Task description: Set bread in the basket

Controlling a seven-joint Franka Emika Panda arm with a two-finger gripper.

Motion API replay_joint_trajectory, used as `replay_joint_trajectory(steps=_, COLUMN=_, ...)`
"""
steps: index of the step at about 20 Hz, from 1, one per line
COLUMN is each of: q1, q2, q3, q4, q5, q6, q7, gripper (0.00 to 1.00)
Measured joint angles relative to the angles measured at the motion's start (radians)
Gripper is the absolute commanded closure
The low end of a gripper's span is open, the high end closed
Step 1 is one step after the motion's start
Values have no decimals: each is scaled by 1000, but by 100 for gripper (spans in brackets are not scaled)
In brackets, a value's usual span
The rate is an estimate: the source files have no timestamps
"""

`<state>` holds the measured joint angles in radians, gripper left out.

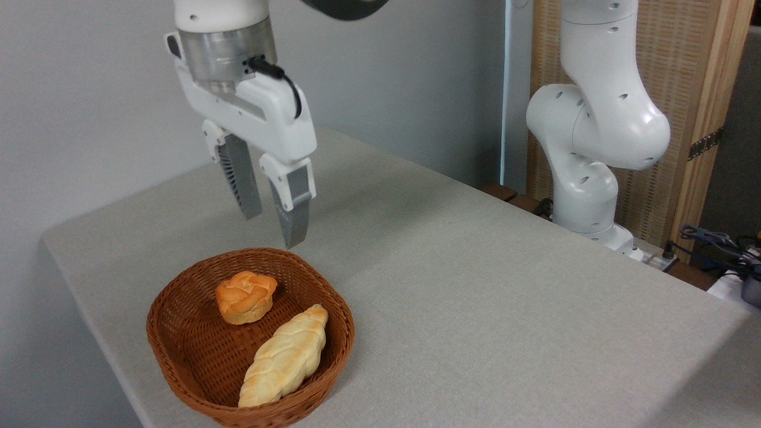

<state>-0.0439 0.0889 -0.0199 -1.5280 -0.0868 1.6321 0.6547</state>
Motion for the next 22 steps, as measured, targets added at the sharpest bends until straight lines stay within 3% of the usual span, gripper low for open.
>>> replay_joint_trajectory(steps=7, q1=0, q2=-25, q3=0, q4=-14, q5=0, q6=-13, q7=4, gripper=0)
replay_joint_trajectory(steps=15, q1=0, q2=-125, q3=1, q4=-140, q5=0, q6=-10, q7=49, gripper=0)
replay_joint_trajectory(steps=22, q1=0, q2=-133, q3=1, q4=-118, q5=28, q6=-1, q7=51, gripper=0)
